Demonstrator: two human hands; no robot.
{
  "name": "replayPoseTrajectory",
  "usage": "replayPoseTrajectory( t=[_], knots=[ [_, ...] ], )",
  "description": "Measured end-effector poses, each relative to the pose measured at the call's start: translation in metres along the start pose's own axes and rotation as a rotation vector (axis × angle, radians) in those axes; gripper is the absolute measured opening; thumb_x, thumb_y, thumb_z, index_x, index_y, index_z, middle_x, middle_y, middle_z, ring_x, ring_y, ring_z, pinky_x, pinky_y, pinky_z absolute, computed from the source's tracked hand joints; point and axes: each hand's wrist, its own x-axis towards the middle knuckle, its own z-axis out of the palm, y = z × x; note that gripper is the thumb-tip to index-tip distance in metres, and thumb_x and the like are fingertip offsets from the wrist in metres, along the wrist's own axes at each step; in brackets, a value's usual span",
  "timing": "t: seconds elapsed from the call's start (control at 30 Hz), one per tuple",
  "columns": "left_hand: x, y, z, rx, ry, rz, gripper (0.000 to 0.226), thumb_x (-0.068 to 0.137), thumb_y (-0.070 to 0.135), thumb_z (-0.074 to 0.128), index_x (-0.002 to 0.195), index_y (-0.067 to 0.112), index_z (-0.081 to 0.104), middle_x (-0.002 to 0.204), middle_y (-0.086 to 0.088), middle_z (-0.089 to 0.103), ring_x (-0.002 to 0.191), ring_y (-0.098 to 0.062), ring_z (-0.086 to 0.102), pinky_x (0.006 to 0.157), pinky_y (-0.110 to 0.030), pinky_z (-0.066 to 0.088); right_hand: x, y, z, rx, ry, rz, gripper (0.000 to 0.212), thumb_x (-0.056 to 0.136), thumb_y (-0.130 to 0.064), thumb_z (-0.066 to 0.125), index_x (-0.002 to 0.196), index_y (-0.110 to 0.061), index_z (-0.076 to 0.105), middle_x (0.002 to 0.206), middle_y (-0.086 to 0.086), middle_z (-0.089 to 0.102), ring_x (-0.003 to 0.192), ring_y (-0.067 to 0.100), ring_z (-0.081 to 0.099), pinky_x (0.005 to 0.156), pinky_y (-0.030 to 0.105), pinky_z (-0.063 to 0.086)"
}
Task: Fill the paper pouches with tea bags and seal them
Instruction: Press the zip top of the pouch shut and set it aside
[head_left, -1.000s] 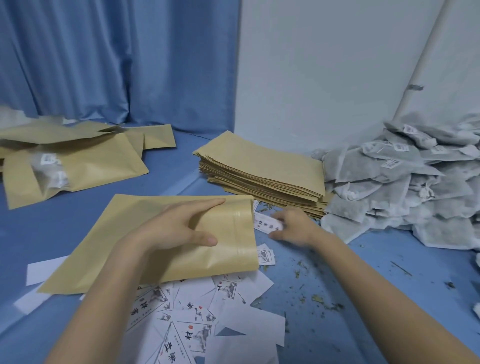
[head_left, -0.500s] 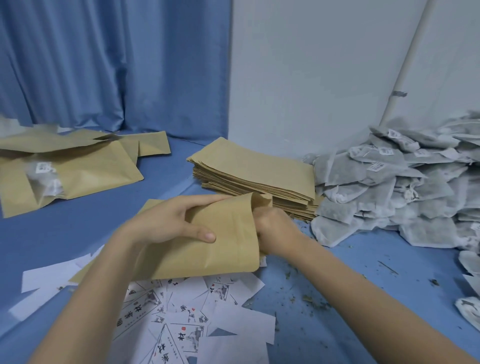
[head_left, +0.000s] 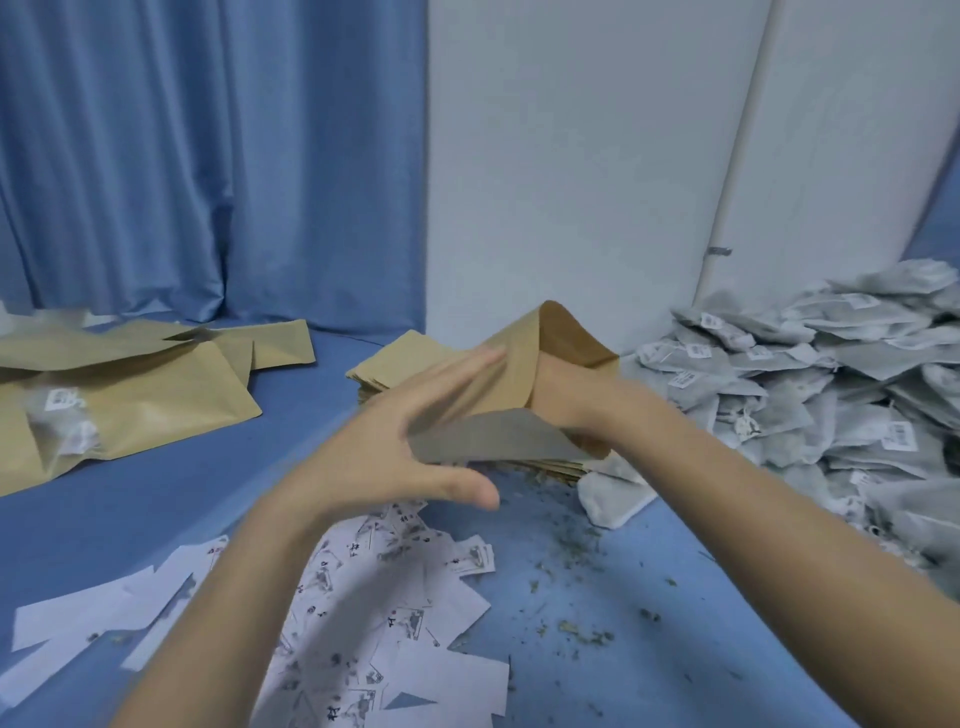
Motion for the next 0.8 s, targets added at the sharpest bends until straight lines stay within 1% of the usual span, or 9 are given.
replayPoseTrajectory(
  t=[0.07,0.13,0.23,0.3,0.4,0.47,0.53,0.67,0.8],
  knots=[
    [0.008,0.012,0.014,0.216,0.177,0.104,0.083,0.066,0.039,0.081,0.137,0.045,0.040,0.145,0.025,0.038,0.133,0.013,0.027,0.104,-0.005,0.022,-0.003,-0.006,-0.019,0.045,0.011,-0.017,0.025,0.093,-0.009,0.050,0.110,0.007,0.058,0.112,0.022,0.058,0.103,0.032,0.054,0.090,0.040,0.041],
    [0.017,0.021,0.024,0.256,0.371,0.191,0.066,0.077,0.019,0.076,0.132,0.040,0.046,0.139,0.018,0.048,0.129,0.009,0.038,0.106,-0.011,0.028,-0.003,-0.008,-0.035,-0.024,-0.018,-0.014,0.022,0.092,-0.011,0.050,0.105,0.004,0.061,0.106,0.020,0.061,0.096,0.030,0.056,0.083,0.037,0.043],
    [0.025,0.031,0.023,0.025,0.504,0.108,0.045,0.079,0.027,0.071,0.120,0.042,0.057,0.114,0.028,0.063,0.107,0.011,0.054,0.090,-0.007,0.039,-0.010,-0.011,-0.065,-0.213,-0.060,0.096,0.017,0.093,-0.023,0.048,0.085,-0.013,0.060,0.085,0.003,0.060,0.082,0.021,0.051,0.061,0.026,0.037],
    [0.030,0.037,0.017,-0.173,0.575,0.035,0.039,0.073,0.038,0.068,0.111,0.031,0.065,0.092,0.028,0.068,0.088,0.010,0.060,0.076,-0.008,0.043,-0.022,-0.015,-0.088,-0.158,0.064,0.087,0.023,0.095,-0.032,0.045,0.091,-0.022,0.065,0.087,-0.008,0.062,0.085,0.011,0.052,0.064,0.016,0.037],
    [0.042,0.050,0.011,-0.355,0.667,0.055,0.010,0.082,0.023,0.067,0.092,0.027,0.068,0.078,0.022,0.071,0.074,0.007,0.064,0.065,-0.008,0.046,-0.050,-0.025,-0.122,-0.003,0.259,0.066,0.046,0.089,-0.061,0.037,0.079,-0.032,0.071,0.076,-0.020,0.068,0.072,-0.006,0.058,0.063,0.005,0.040],
    [0.049,0.061,0.010,-0.428,0.694,0.054,0.012,0.086,0.015,0.065,0.087,0.026,0.068,0.078,0.018,0.072,0.073,0.004,0.066,0.062,-0.010,0.048,-0.068,-0.027,-0.141,0.049,0.291,0.072,0.056,0.077,-0.077,0.034,0.062,-0.036,0.069,0.065,-0.023,0.065,0.065,-0.007,0.059,0.063,0.013,0.040],
    [0.054,0.070,0.010,-0.492,0.672,0.028,0.010,0.087,0.015,0.064,0.088,0.024,0.069,0.082,0.012,0.073,0.076,-0.002,0.068,0.063,-0.015,0.051,-0.082,-0.024,-0.154,0.011,0.280,0.048,0.058,0.069,-0.083,0.043,0.051,-0.031,0.061,0.050,-0.014,0.050,0.050,0.006,0.045,0.055,0.023,0.029],
    [0.060,0.077,0.016,-0.615,0.625,-0.054,0.008,0.086,0.015,0.065,0.086,0.021,0.071,0.084,0.006,0.074,0.076,-0.009,0.069,0.064,-0.021,0.055,-0.103,-0.014,-0.162,-0.112,0.240,0.017,0.066,0.061,-0.069,0.067,0.050,-0.013,0.035,0.051,-0.005,0.020,0.052,0.011,0.020,0.049,0.025,0.013],
    [0.059,0.077,0.026,-0.783,0.551,-0.137,0.009,0.076,0.021,0.068,0.085,0.021,0.071,0.083,0.004,0.074,0.072,-0.010,0.069,0.059,-0.021,0.054,-0.110,0.009,-0.157,-0.243,0.365,0.095,0.069,0.061,-0.068,0.063,0.049,-0.016,0.019,0.045,-0.003,0.014,0.049,0.012,0.018,0.047,0.025,0.012]
  ],
)
